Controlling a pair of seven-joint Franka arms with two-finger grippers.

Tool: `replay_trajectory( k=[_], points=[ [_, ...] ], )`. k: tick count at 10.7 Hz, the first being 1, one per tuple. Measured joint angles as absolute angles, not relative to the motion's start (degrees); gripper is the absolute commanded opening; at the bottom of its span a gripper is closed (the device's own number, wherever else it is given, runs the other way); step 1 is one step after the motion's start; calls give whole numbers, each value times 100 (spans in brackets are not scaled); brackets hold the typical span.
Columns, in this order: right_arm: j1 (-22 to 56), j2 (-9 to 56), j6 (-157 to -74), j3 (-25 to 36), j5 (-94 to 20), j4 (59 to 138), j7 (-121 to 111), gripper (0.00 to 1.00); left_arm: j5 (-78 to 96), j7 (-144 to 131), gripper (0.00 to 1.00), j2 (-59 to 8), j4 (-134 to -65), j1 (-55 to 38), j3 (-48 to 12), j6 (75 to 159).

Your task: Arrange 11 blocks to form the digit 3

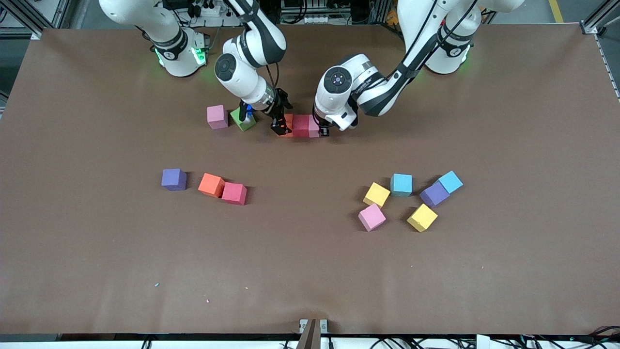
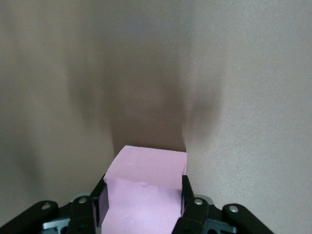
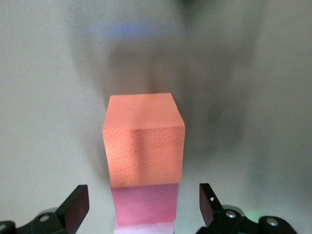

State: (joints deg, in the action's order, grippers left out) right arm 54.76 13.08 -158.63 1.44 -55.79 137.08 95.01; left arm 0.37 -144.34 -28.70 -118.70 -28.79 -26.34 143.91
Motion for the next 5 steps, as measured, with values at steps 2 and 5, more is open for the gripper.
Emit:
replay_trajectory(
  k=[2,5],
  points=[
    [5278,1217,-15646,154,-5420,13709,9501,100,40,-14434,93,-2878,-11870,-2879,-2635,14391],
    [4671,1047,-15102,169,-4624,13703,9499,100,40,-14434,100,-2883,-11868,-2919,-2649,14391]
  ],
)
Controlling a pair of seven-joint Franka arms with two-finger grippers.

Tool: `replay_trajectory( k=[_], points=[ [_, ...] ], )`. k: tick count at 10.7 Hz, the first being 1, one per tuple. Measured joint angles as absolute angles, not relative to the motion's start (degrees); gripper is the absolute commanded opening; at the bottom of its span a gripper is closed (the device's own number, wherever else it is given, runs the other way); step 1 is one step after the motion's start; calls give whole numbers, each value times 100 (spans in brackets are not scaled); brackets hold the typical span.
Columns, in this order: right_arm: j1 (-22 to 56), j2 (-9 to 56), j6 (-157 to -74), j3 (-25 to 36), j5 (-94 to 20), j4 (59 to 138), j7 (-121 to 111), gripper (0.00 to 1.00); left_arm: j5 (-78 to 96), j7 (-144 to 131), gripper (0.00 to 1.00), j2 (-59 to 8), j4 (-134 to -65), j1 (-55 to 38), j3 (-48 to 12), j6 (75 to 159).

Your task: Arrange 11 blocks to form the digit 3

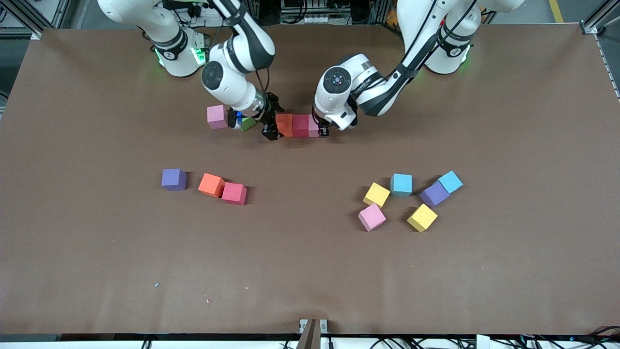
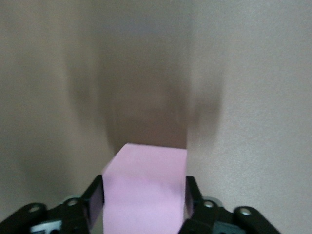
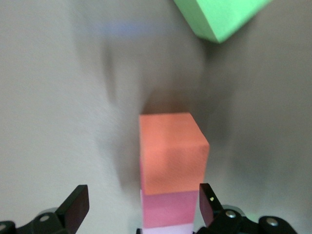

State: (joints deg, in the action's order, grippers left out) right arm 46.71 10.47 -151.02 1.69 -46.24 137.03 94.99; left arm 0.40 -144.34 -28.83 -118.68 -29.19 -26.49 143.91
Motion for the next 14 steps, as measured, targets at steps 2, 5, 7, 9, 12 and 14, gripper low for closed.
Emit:
replay_trajectory(
  k=[2,5,7,9,12,14],
  points=[
    [4220,882,-14598,179,-3990,13647,9442,100,40,-14434,100,-2881,-11854,-2921,-2655,14358],
    [3512,759,-13943,188,-3106,13308,8917,100,40,-14434,100,-2755,-11760,-2913,-2669,14074],
    [3285,761,-13582,190,-2345,13144,8475,100,40,-14396,100,-2486,-11633,-2863,-2709,13753],
    [3287,773,-13399,169,-2129,13140,8067,100,40,-14047,100,-2311,-11247,-2627,-2710,13252],
    [3477,746,-12868,121,-1757,13208,7736,100,40,-12725,100,-2345,-10556,-1777,-2674,12835],
    [3606,585,-12692,107,-1511,13449,7479,100,40,-11801,100,-2596,-9962,-1204,-2639,12517]
  ],
)
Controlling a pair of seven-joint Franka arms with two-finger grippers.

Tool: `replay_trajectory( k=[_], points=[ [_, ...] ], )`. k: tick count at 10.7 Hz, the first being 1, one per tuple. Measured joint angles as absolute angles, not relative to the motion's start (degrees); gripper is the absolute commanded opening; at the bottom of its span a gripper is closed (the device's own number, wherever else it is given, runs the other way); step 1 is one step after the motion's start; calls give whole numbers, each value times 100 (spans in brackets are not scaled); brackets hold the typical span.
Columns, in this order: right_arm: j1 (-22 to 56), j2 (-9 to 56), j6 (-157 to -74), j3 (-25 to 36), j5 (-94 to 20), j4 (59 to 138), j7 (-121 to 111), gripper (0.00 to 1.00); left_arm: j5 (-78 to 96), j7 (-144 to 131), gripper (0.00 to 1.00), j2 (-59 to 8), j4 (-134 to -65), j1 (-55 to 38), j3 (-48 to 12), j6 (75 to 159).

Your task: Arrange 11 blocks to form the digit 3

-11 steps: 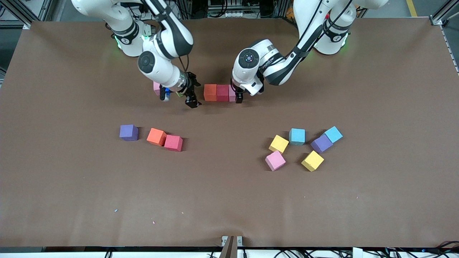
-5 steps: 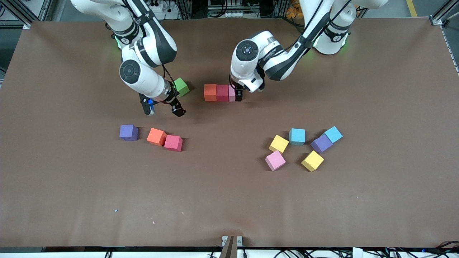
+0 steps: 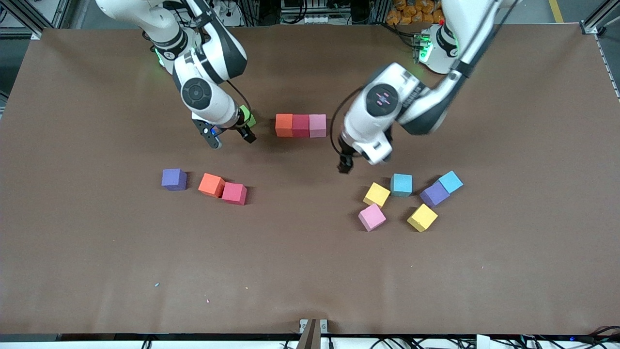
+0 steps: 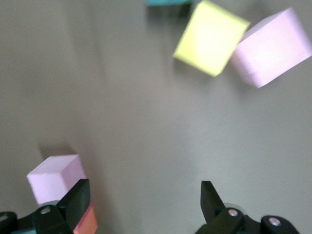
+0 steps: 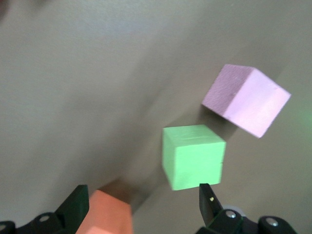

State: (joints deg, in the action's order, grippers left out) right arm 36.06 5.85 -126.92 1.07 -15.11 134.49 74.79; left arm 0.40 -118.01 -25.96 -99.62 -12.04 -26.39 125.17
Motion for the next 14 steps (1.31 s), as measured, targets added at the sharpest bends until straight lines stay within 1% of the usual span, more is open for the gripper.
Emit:
replay_trajectory(
  k=[2,4,6,8,10,11,12,14],
  points=[
    [3628,342,-12665,102,-1467,13824,7073,100,-39,-10947,100,-3070,-9184,-813,-2481,12062],
    [3843,249,-12694,94,-1455,14038,6981,100,-262,-10060,100,-3547,-8564,-731,-2294,11849],
    [3962,243,-12756,86,-1418,14068,6547,100,-341,-8805,100,-3834,-8170,-790,-2103,11814],
    [3718,252,-12898,120,-1381,13961,5697,100,-345,-7579,100,-3913,-8045,-810,-1950,11793],
    [3458,427,-12923,152,-1348,13506,4783,100,-346,-6765,100,-4006,-7893,-816,-1860,11823],
    [3421,666,-12921,155,-1275,13123,4434,100,-346,-6588,100,-4125,-7774,-845,-1827,11912],
    [3421,1021,-12916,154,-1073,12668,4194,100,-346,-6506,100,-4276,-7661,-957,-1721,12074],
    [3418,1780,-12881,144,-649,11804,3749,100,-346,-6468,100,-4548,-7520,-1518,-1167,12498]
  ],
)
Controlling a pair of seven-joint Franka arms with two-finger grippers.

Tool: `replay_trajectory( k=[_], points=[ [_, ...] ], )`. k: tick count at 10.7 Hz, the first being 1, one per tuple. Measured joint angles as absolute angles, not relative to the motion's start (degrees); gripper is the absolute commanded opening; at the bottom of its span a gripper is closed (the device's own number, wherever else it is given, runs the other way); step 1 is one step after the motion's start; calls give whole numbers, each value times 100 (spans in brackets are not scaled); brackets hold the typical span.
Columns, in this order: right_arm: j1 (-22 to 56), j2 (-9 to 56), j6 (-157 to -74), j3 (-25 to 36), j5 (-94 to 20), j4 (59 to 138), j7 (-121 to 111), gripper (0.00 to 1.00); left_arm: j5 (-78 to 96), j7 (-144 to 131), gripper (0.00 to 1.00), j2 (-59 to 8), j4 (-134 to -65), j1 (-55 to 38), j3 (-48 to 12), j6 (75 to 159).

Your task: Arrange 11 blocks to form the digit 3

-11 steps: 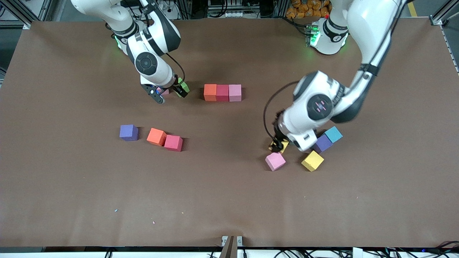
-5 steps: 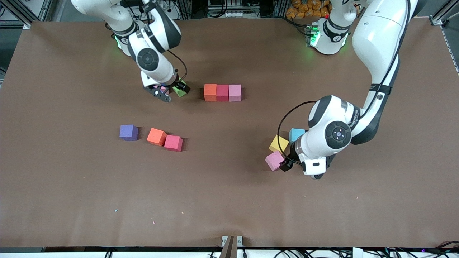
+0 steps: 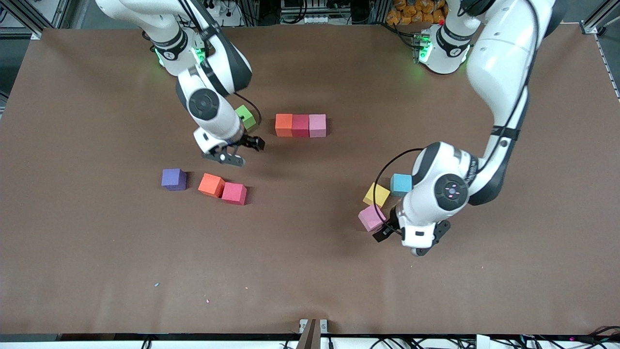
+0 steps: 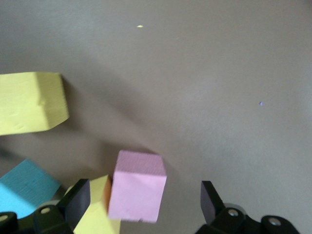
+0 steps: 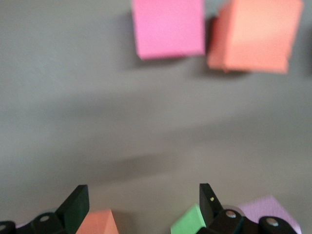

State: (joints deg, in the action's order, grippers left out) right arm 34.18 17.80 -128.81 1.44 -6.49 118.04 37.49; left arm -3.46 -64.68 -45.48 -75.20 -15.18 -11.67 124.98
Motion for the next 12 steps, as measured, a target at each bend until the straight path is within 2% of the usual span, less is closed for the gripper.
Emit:
replay_trajectory(
  k=[2,5,9,12],
  points=[
    [3273,2357,-12871,160,-555,11182,3020,100,-346,-6470,100,-4773,-7366,-2056,-718,12659],
    [2891,3010,-12834,176,-537,10351,2496,100,-346,-6425,100,-4895,-7274,-2155,-638,12667],
    [2469,3186,-12750,184,-531,10125,1505,100,-349,-5840,100,-4958,-7276,-2173,-637,12645],
    [2451,3297,-12758,162,-532,10124,1458,100,-361,-5674,100,-4987,-7300,-2264,-637,12402]
  ],
)
